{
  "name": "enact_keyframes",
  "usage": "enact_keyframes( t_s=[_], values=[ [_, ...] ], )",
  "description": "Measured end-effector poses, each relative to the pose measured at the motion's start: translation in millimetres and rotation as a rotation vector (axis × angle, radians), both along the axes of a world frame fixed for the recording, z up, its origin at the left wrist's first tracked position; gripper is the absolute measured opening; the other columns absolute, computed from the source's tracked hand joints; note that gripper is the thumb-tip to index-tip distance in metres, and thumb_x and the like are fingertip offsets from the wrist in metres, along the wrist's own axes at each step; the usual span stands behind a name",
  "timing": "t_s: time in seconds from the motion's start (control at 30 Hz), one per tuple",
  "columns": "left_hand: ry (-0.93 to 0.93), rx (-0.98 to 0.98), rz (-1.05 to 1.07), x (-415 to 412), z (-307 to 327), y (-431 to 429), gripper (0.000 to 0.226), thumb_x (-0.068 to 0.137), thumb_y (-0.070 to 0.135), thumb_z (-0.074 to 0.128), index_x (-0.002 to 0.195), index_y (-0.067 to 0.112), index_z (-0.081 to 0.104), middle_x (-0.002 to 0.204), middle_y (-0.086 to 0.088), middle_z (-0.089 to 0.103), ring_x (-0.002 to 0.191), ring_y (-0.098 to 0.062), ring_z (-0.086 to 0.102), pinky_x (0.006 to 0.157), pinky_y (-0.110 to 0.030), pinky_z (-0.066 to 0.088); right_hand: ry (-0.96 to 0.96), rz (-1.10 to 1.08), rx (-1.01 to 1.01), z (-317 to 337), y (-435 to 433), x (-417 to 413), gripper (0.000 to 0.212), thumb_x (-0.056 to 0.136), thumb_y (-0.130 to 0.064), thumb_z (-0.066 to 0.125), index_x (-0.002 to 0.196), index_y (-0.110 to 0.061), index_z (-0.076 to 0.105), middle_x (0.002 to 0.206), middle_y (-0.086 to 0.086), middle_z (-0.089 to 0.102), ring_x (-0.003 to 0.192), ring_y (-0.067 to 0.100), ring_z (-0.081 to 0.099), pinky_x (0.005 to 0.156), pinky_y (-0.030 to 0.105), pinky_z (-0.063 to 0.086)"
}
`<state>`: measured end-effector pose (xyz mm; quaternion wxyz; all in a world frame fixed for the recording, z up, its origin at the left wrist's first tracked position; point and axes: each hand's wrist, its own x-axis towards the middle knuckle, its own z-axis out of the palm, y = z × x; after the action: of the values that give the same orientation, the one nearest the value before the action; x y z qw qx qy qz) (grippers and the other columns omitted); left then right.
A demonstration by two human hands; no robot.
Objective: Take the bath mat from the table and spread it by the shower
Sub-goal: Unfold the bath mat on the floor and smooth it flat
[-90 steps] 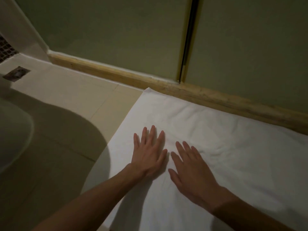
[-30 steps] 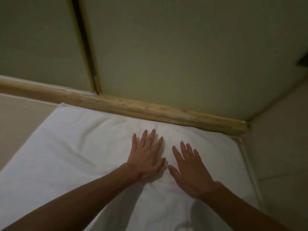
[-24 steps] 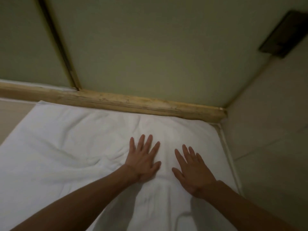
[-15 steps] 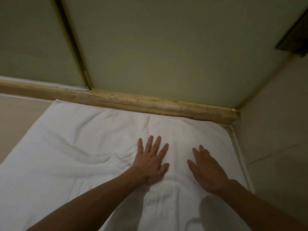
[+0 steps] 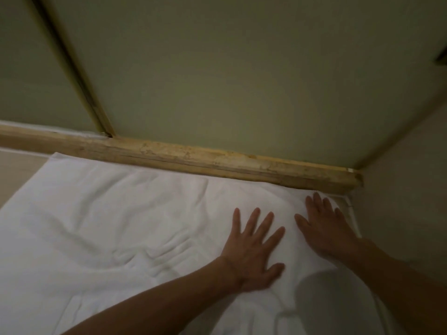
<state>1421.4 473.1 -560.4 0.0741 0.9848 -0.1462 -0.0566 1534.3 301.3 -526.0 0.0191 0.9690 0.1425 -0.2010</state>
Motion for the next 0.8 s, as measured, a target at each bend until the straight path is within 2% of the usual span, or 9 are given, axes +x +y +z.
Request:
enact_keyframes(
  t_s=[0.17, 0.33, 0.63, 0.8],
  values=[
    [-0.02, 0.004, 0.011, 2.4, -6.3, -0.1, 0.078, 0.089, 0.067, 0.021, 0.154, 0.031, -0.002, 0.162, -0.007, -0.007, 0.146, -0.036, -0.015, 0.106, -0.067, -0.017, -0.036, -0.018, 0.058, -20.6, 2.8, -19.1, 0.071, 0.096, -0.056, 0.015, 0.149, -0.017, -0.011, 0.158, 0.004, -0.019, 0.145, 0.023, -0.014, 0.116, 0.043, -0.007],
    [-0.001, 0.016, -0.022, 12.1, -0.8, -5.9, 0.078, 0.089, 0.067, 0.022, 0.153, 0.03, -0.003, 0.162, -0.007, -0.009, 0.146, -0.035, -0.017, 0.106, -0.065, -0.02, -0.02, -0.09, 0.095, -25.7, 0.4, -12.1, 0.072, 0.094, -0.058, 0.009, 0.149, -0.016, -0.011, 0.158, 0.003, -0.019, 0.145, 0.02, -0.016, 0.115, 0.042, -0.01],
    [0.014, 0.008, -0.049, 25.0, -0.3, -23.8, 0.077, 0.09, 0.068, 0.018, 0.153, 0.031, -0.006, 0.162, -0.005, -0.012, 0.144, -0.035, -0.022, 0.104, -0.066, -0.021, 0.013, -0.139, 0.027, -29.2, -11.8, 3.0, 0.072, 0.094, -0.057, 0.004, 0.147, -0.014, -0.019, 0.155, 0.004, -0.027, 0.143, 0.02, -0.02, 0.114, 0.042, -0.013],
    [-0.005, 0.005, -0.057, 28.5, -1.7, -31.6, 0.076, 0.091, 0.068, 0.02, 0.154, 0.03, 0.0, 0.162, -0.006, -0.005, 0.145, -0.037, -0.017, 0.104, -0.068, -0.019, 0.008, -0.173, 0.011, -26.6, -11.8, 2.5, 0.073, 0.094, -0.057, 0.005, 0.148, -0.012, -0.016, 0.156, 0.005, -0.025, 0.144, 0.021, -0.018, 0.116, 0.043, -0.011]
  ],
)
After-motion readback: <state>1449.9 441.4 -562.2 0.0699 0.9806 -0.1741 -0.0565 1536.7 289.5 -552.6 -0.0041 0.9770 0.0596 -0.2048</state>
